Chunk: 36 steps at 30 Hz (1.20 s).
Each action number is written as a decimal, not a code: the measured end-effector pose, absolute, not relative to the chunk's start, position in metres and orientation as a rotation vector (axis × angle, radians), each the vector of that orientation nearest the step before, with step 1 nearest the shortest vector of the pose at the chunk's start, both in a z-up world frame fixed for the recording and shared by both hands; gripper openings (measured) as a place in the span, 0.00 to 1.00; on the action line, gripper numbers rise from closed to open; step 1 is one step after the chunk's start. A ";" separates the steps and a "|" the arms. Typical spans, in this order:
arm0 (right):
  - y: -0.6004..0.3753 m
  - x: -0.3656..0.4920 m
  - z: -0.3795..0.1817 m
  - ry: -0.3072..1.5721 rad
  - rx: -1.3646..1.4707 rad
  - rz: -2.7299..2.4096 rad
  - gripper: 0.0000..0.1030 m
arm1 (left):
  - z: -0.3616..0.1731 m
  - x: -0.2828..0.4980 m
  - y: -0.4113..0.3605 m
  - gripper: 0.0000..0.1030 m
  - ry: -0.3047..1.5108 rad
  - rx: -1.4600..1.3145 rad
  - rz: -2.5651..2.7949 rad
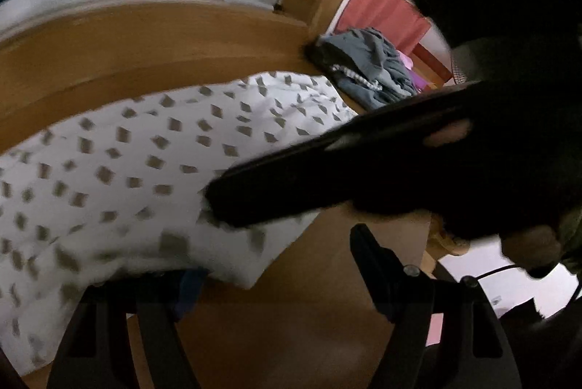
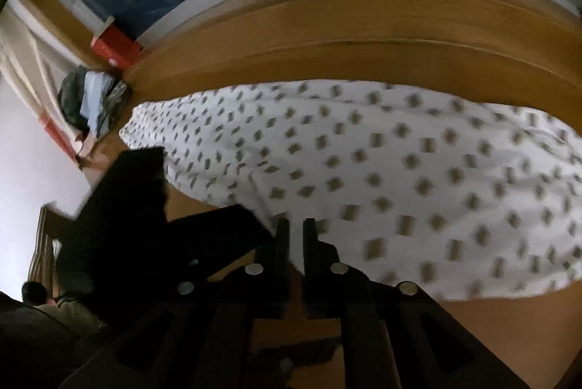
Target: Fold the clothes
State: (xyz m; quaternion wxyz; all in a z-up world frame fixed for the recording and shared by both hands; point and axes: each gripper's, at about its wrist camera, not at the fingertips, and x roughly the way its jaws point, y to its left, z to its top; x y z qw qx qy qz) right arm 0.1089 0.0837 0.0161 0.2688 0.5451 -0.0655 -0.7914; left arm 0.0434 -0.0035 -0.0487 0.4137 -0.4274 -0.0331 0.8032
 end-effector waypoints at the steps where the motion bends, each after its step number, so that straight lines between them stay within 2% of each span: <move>1: 0.097 0.110 0.019 -0.200 1.458 -2.162 0.29 | -0.051 0.043 -0.001 0.70 -0.099 -1.085 2.002; 2: 0.115 0.108 0.017 -0.223 1.463 -2.216 0.44 | -0.053 0.042 0.001 0.70 -0.113 -1.095 1.985; 3: 0.132 0.106 0.015 -0.247 1.467 -2.269 0.46 | -0.056 0.043 0.002 0.70 -0.125 -1.108 1.972; 7: 0.174 0.088 -0.019 -0.231 1.587 -2.390 0.46 | -0.064 0.045 0.009 0.70 -0.173 -1.157 1.920; 9: 0.180 0.080 -0.040 -0.197 1.646 -2.414 0.40 | -0.064 0.049 0.008 0.70 -0.194 -1.169 1.901; 13: 0.178 0.081 -0.037 -0.142 1.624 -2.455 0.35 | -0.067 0.056 0.004 0.70 -0.230 -1.193 1.871; 22: 0.174 0.082 -0.031 -0.016 1.570 -2.542 0.34 | -0.059 0.103 -0.016 0.70 -0.187 -1.295 1.880; 29: 0.171 0.110 -0.006 0.123 1.424 -2.649 0.36 | -0.026 0.082 -0.097 0.70 -0.174 -1.302 2.297; 32: 0.195 0.111 -0.011 0.108 1.453 -2.720 0.36 | -0.031 0.062 -0.144 0.70 -0.202 -1.407 2.512; 36: 0.240 0.109 -0.031 -0.082 1.582 -2.734 0.36 | -0.052 0.053 -0.197 0.69 -0.254 -1.597 2.668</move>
